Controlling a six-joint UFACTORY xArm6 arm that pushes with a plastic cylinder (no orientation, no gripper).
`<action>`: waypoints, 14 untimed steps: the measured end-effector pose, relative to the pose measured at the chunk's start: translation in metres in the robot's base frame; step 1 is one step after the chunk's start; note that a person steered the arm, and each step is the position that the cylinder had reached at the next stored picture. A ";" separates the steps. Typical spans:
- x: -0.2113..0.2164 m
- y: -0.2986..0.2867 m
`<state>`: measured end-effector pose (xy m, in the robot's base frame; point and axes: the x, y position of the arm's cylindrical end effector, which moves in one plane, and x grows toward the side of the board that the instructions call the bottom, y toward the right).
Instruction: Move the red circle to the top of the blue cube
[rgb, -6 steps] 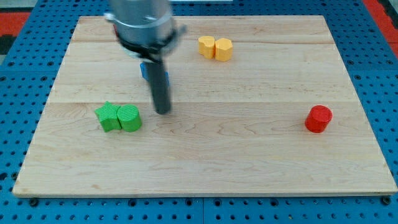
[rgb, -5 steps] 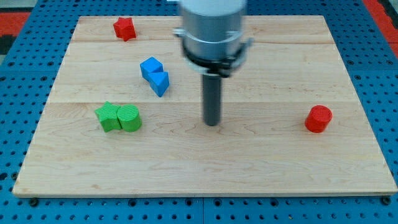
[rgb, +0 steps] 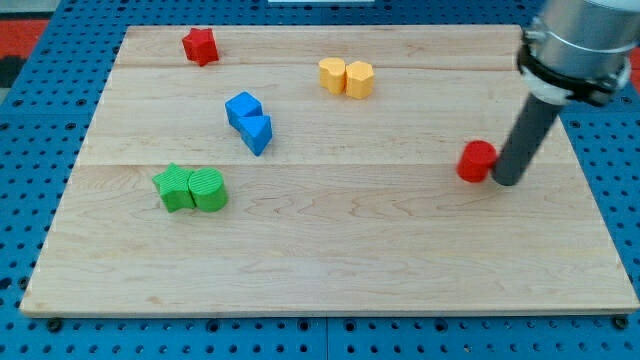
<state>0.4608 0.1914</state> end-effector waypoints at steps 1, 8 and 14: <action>-0.009 -0.002; -0.117 -0.141; -0.111 -0.257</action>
<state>0.3500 -0.0660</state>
